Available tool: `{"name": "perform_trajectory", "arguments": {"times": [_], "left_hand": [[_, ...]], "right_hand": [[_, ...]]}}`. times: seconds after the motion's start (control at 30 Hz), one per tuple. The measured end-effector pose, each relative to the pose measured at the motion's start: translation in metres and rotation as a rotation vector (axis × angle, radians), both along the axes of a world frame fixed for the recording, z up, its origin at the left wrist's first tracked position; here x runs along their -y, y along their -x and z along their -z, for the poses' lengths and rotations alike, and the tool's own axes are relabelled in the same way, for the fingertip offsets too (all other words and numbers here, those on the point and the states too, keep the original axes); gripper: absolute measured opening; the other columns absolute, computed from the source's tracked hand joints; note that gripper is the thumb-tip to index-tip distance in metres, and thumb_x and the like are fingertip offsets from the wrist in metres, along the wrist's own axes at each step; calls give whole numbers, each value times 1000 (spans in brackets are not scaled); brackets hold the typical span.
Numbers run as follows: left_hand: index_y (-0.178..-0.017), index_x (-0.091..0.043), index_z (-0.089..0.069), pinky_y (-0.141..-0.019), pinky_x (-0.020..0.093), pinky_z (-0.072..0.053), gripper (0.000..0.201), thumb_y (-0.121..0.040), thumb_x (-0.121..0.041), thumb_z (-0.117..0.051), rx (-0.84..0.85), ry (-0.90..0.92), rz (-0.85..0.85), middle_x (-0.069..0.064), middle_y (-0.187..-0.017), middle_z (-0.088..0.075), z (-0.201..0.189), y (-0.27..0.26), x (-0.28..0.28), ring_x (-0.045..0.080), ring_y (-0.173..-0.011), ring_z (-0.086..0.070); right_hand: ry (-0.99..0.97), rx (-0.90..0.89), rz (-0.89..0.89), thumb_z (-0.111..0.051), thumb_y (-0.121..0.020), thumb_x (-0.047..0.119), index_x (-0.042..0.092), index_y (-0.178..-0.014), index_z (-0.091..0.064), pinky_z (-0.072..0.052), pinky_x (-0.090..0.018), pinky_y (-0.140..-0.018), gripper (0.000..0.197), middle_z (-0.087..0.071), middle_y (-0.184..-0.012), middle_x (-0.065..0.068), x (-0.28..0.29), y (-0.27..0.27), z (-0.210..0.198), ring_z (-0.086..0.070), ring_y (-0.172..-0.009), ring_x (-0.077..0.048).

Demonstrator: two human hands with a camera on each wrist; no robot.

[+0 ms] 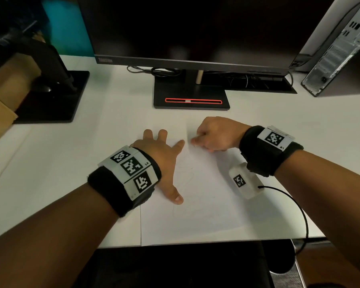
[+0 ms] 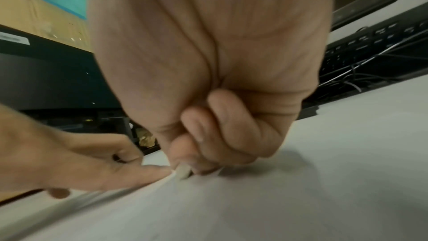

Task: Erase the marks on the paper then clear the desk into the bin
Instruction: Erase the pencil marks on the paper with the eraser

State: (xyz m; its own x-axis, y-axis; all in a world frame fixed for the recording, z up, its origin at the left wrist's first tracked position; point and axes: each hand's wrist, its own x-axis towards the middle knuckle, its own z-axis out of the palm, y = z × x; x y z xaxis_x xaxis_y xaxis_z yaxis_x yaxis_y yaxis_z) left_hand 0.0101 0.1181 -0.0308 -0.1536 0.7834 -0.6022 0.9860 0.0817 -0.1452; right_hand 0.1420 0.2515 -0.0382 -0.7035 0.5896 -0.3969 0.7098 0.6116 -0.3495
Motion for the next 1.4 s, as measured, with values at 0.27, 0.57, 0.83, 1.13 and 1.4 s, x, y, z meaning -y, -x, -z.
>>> {"name": "perform_trajectory", "arguments": {"times": [0.27,0.57,0.83,1.13,1.4], "left_hand": [[-157,-39,10,-99,51,-46,145,-51,-83,-78,-2,5,0,7,-153,-13,0,0,-1,38,-142,-13],[-158,-38,10,-101,52,-46,145,-51,-82,-78,2,8,0,8,-154,-12,0,1,-1,39,-143,-12],[-158,-38,10,-102,52,-45,144,-53,-82,-78,13,8,-1,8,-155,-11,0,1,0,38,-144,-11],[-158,-29,14,-103,50,-45,149,-53,-83,-77,53,-19,-8,6,-159,-6,3,6,8,35,-146,-9],[-156,-22,23,-121,48,-24,149,-59,-87,-68,137,-29,53,5,-166,19,10,11,33,35,-152,5]], "right_hand": [[-11,6,-8,-55,-99,39,10,-65,-58,-43,-28,-56,45,-57,-61,-7,4,-4,0,-50,-53,-20],[51,-22,43,-54,-100,38,10,-66,-58,-43,-27,-55,45,-54,-60,-7,12,-7,1,-47,-51,-21],[102,-35,69,-55,-100,36,10,-65,-58,-42,-26,-52,43,-52,-58,-6,16,-6,0,-45,-49,-20],[20,-94,322,-56,-95,29,10,-61,-54,-41,-24,-48,39,-55,-53,-4,16,-26,-2,-47,-47,-20],[1305,-662,798,-54,-103,33,0,-83,-69,-61,-38,-87,41,-75,-106,-25,99,-23,8,-74,-101,-34]]}}
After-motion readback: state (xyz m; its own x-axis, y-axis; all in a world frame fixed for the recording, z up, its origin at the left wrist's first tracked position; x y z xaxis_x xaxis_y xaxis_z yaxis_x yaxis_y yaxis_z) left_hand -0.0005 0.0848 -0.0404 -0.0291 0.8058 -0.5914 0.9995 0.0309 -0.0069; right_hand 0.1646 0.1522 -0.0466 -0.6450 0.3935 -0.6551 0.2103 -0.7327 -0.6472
